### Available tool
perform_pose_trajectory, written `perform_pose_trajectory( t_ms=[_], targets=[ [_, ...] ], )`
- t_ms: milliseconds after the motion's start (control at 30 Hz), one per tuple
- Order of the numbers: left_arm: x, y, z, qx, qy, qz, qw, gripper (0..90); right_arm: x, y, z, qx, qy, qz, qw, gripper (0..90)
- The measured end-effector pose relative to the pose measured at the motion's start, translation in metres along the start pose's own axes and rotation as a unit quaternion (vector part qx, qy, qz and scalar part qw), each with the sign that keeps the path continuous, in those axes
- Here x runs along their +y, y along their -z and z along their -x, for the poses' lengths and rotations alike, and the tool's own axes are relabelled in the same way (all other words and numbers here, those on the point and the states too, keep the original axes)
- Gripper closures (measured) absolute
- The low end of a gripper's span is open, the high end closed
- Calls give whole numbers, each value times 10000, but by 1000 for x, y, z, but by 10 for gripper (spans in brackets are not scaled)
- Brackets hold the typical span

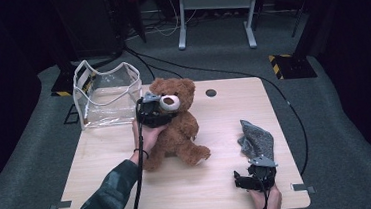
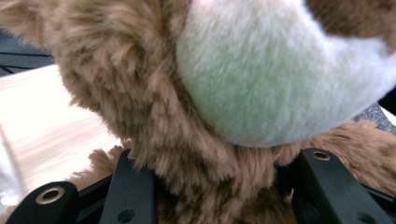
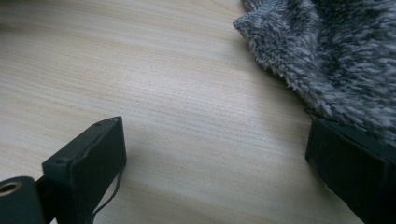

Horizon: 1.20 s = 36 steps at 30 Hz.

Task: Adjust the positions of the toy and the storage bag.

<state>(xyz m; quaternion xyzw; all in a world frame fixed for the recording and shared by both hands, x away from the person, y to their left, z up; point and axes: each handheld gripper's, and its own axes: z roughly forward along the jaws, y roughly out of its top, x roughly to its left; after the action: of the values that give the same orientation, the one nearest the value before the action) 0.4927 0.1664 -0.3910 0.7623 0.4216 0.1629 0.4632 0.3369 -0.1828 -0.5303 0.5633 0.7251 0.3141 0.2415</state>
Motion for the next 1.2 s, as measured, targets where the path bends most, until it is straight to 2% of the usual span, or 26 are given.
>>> perform_pose_trajectory(
  t_ms=[233,400,633,1067,1200],
  targets=[
    [6,26,-17,-13,-17,-95,10000,561,0,0,0,-1,-2,-3,10000,43],
    [4,48,-29,79,-132,-204,9997,561,0,0,0,-3,-9,-12,10000,43],
    [-6,75,-50,75,-10,-304,9995,560,0,0,0,-2,-3,-4,10000,43],
    [-46,113,-82,236,305,-574,9976,558,0,0,0,4,38,-14,10000,43],
    [-58,124,-90,238,475,-724,9960,558,0,0,0,2,37,-12,10000,43]
  ],
)
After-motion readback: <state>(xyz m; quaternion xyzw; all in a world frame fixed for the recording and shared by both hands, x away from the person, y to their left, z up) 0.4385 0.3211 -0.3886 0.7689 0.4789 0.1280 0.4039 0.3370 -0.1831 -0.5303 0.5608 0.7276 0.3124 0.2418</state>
